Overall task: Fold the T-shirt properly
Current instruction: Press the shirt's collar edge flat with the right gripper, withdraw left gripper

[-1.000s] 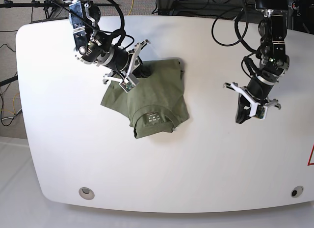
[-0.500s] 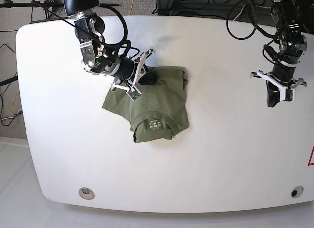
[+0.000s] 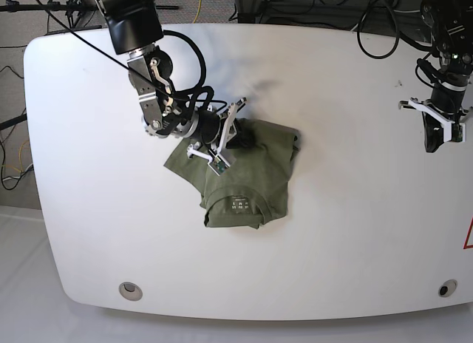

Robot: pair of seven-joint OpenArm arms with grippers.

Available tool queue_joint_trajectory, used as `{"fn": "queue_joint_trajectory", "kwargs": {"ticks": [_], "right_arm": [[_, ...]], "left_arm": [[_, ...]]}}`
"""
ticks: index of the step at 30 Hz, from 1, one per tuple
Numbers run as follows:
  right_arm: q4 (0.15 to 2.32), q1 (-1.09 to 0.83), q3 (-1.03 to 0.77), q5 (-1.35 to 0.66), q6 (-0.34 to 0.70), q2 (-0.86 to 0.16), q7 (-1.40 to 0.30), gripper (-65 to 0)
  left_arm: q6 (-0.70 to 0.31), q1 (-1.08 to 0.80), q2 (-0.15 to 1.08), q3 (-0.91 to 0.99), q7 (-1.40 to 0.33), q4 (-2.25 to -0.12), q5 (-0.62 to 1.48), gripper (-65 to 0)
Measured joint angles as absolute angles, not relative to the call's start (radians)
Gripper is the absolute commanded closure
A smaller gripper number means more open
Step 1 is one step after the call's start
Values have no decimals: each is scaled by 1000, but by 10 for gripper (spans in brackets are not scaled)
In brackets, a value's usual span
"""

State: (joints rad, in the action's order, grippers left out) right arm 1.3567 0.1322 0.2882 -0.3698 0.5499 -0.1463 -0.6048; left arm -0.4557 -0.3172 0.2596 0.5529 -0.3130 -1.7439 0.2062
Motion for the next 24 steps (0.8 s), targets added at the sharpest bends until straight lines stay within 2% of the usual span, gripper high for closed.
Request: {"fn": "queue_joint_trajectory", "kwargs": {"ticks": [14, 24], "right_arm": [[1237, 267, 276, -124, 550, -39, -602, 0], [1251, 276, 276, -81, 550, -25, -608, 0]], "left_arm": [[-506, -352, 233, 587, -316, -1743, 202, 0], [-506, -349, 233, 590, -314, -1742, 202, 0]]}}
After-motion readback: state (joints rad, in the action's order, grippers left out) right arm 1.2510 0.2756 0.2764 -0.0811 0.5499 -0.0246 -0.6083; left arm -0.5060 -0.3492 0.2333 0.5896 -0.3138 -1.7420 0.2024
